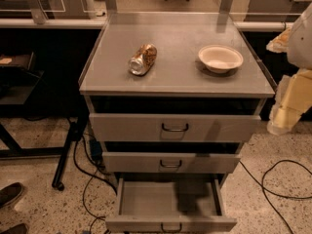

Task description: Close bottom drawer

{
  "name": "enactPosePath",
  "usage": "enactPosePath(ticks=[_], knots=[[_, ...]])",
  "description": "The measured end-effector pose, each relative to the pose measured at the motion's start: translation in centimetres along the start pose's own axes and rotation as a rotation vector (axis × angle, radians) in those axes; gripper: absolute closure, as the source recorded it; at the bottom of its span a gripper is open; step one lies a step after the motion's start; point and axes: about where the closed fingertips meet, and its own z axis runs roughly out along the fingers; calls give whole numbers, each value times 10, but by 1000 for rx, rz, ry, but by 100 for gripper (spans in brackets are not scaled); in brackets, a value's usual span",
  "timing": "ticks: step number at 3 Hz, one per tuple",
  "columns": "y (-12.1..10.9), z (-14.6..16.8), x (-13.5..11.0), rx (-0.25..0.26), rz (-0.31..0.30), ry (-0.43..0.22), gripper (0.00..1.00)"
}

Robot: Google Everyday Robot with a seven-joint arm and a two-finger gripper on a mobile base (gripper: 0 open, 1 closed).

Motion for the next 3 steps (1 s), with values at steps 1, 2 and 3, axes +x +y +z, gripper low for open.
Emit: enactPosePath(ticks=[1,2,3], knots=[[0,0,0,0,0,0,0],[0,0,0,0,0,0,13],[0,0,0,0,0,0,36]])
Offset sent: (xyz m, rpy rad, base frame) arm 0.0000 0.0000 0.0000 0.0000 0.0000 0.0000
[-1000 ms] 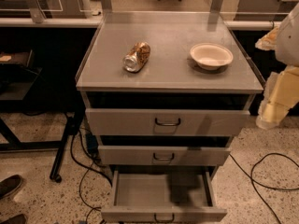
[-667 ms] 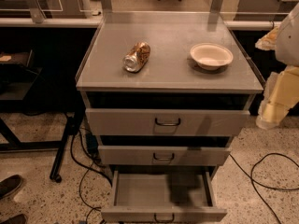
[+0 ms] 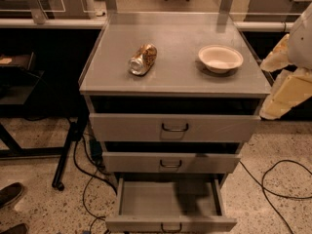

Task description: Close bottom drawer

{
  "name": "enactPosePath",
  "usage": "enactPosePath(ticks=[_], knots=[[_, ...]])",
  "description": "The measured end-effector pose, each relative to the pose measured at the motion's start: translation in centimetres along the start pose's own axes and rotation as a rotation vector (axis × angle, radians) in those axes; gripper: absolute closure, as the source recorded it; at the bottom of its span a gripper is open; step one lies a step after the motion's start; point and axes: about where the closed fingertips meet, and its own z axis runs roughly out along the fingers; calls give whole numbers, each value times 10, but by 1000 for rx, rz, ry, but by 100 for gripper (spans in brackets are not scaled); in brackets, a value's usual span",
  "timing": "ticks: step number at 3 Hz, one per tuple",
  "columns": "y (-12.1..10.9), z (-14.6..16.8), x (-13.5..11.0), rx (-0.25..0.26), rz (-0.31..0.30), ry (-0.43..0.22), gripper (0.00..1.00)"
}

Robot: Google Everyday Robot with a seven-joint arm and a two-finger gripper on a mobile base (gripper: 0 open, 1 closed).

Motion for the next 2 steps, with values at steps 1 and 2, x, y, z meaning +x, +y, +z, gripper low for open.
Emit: enactPosePath(ticks=[1,2], knots=[[0,0,0,0,0,0,67],[0,0,0,0,0,0,91]])
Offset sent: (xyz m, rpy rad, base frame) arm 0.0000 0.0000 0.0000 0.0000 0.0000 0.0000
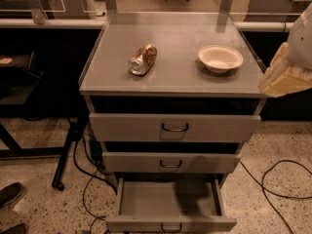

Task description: Close bottom drawer

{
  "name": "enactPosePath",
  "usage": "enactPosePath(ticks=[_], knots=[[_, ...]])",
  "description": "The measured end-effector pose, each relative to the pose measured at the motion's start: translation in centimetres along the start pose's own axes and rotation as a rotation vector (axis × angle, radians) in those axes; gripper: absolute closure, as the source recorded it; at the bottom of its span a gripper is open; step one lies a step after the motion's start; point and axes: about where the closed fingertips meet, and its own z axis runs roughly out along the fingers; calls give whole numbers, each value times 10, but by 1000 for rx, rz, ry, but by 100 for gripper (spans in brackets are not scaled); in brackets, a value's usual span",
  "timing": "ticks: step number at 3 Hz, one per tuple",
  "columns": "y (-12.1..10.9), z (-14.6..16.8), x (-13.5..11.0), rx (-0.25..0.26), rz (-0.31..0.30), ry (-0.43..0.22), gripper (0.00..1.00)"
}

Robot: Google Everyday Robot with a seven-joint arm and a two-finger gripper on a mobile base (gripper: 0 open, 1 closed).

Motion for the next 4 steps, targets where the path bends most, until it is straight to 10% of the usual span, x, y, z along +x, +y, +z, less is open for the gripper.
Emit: enactPosePath(ticks=[2,4], knots=[[1,0,0,1,0,-4,100],[51,82,6,-44,91,-21,100]])
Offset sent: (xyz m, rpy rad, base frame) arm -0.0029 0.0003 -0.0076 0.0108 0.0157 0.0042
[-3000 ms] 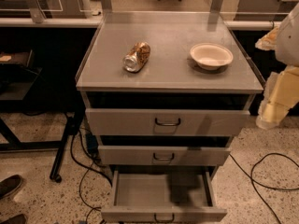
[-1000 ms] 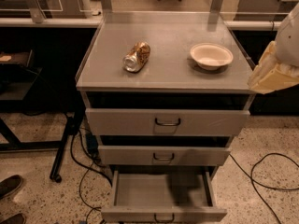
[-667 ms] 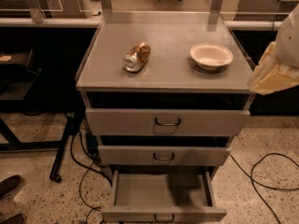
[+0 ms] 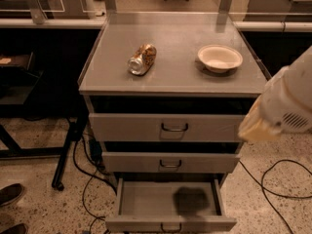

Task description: Close bottom drawer

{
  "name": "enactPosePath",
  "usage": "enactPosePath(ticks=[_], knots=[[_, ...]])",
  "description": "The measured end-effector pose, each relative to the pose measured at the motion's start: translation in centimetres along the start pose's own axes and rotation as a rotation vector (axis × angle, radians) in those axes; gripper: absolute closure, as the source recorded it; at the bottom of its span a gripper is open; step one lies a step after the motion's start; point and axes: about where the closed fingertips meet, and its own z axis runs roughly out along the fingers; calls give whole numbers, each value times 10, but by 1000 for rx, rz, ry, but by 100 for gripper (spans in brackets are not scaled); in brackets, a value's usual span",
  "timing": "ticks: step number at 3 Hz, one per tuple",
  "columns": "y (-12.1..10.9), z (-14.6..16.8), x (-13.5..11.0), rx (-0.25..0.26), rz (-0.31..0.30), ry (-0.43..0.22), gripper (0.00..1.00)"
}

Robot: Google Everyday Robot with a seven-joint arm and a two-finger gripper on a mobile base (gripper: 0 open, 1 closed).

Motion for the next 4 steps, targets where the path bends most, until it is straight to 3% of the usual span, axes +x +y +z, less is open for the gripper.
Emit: enactPosePath(ticks=[1,2,3,4], knots=[[35,87,18,-107,52,18,100],[63,117,36,-173,61,57,100],[68,122,34,-191,65,40,100],[100,165,34,-255,111,16,100]])
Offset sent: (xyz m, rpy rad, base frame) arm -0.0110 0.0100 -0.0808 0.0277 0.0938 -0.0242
